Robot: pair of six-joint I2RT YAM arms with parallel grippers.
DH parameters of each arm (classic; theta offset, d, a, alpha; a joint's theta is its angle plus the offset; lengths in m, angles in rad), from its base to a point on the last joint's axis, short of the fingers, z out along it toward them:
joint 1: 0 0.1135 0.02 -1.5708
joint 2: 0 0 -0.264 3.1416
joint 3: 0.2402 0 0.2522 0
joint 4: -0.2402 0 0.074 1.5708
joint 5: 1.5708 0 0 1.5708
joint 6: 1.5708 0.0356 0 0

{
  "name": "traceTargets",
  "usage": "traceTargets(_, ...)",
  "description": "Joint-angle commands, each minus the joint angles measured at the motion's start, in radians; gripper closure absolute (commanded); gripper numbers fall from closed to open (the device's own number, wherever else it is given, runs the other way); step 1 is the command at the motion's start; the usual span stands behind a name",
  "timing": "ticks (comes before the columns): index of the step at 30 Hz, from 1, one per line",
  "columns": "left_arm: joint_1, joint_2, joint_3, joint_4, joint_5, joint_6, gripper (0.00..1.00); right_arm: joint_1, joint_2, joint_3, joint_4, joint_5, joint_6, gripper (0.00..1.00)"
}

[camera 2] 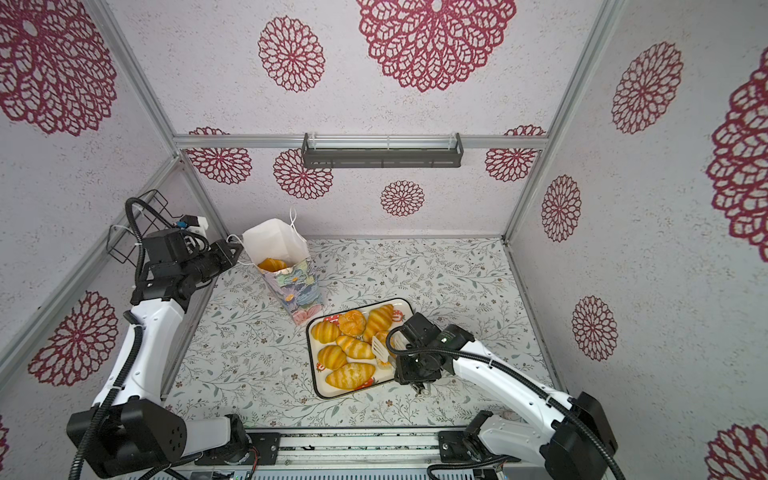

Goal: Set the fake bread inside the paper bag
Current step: 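Lower the open tongs toward the twisted pastry nearest the robot on the tray, then close the tongs with the right gripper around the flaky twisted pastry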

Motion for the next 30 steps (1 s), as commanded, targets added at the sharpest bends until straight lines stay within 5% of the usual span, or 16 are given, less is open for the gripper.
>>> traceTargets(1, -0.006, -0.003, -0.004, 0.027, 0.007, -0.002, 1.0, 0.008, -0.001, 0.008, 0.0, 0.021, 0.013, 0.52)
traceTargets(30, -0.007, -0.002, -0.004, 0.028, 0.004, 0.0, 1.0, 0.006, -0.072, 0.095, -0.079, 0.147, -0.001, 0.66)
